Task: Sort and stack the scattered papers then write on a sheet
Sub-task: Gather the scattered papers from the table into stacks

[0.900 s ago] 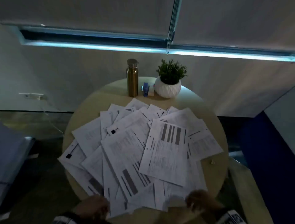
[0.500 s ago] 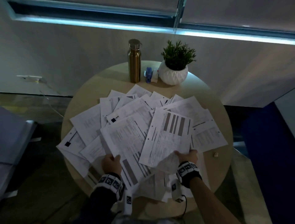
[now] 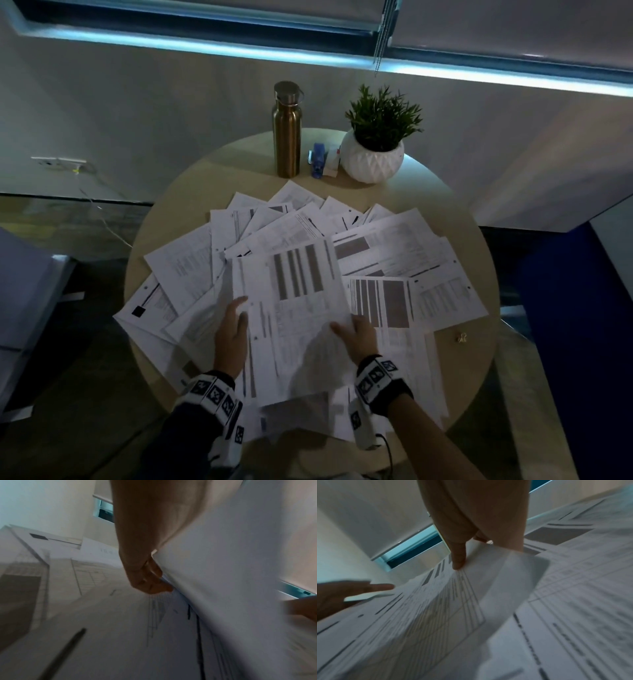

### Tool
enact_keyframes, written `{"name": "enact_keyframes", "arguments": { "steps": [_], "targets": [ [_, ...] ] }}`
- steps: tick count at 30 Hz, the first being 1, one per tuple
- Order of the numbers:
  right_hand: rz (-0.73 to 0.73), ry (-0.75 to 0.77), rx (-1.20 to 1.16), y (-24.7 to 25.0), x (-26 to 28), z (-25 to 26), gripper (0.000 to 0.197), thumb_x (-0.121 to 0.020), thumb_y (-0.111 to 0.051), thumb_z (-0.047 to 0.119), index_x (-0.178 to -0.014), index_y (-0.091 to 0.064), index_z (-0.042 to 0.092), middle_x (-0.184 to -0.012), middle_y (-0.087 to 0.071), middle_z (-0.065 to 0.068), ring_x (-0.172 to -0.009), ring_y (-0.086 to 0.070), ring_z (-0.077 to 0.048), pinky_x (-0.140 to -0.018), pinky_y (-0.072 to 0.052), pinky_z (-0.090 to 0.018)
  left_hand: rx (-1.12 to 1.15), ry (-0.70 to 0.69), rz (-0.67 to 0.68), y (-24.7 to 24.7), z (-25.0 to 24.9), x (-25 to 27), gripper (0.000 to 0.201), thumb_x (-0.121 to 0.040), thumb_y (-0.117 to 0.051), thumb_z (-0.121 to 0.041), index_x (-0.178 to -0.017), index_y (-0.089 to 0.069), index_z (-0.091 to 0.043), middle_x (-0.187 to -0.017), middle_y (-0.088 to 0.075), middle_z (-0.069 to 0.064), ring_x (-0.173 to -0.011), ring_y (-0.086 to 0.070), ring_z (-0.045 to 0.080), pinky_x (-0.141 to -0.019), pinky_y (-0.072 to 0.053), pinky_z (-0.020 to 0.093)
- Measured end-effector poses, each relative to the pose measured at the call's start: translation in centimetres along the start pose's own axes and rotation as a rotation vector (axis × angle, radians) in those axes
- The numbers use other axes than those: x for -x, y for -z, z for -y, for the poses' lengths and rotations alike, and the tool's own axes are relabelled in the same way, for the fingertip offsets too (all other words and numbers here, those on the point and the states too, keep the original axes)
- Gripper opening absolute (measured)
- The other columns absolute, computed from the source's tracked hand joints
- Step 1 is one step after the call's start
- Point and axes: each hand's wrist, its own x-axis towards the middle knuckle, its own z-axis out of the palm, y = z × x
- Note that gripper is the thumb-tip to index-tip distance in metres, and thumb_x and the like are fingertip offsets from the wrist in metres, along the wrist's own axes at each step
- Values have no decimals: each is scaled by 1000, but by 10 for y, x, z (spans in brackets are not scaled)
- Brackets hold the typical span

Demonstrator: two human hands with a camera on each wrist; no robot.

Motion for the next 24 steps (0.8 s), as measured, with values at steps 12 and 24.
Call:
{"name": "enact_keyframes", "arguments": {
  "steps": [12,24],
  "targets": [
    [-65,148,728,43,-70,34,91,-68,-79,31,-140,-26,17,-145,-34,-5,-139,-26,-25,-116,-12,-54,-96,-48,2,24,9,4,36,-86,-47,13,-105,-63,-13,-114,-59,3,-114,-52,22,-103,-34,32],
    [292,359,636,62,-92,88,11,-73,-73,12,-75,-71,22,-88,-71,-11,-90,-63,-25,-93,-46,-46,-128,-198,45,27,-28,12,51,-75,-55,-66,-110,-61,-29,-112,-65,-5,-102,-59,0,-84,-40,1]
  ]
}}
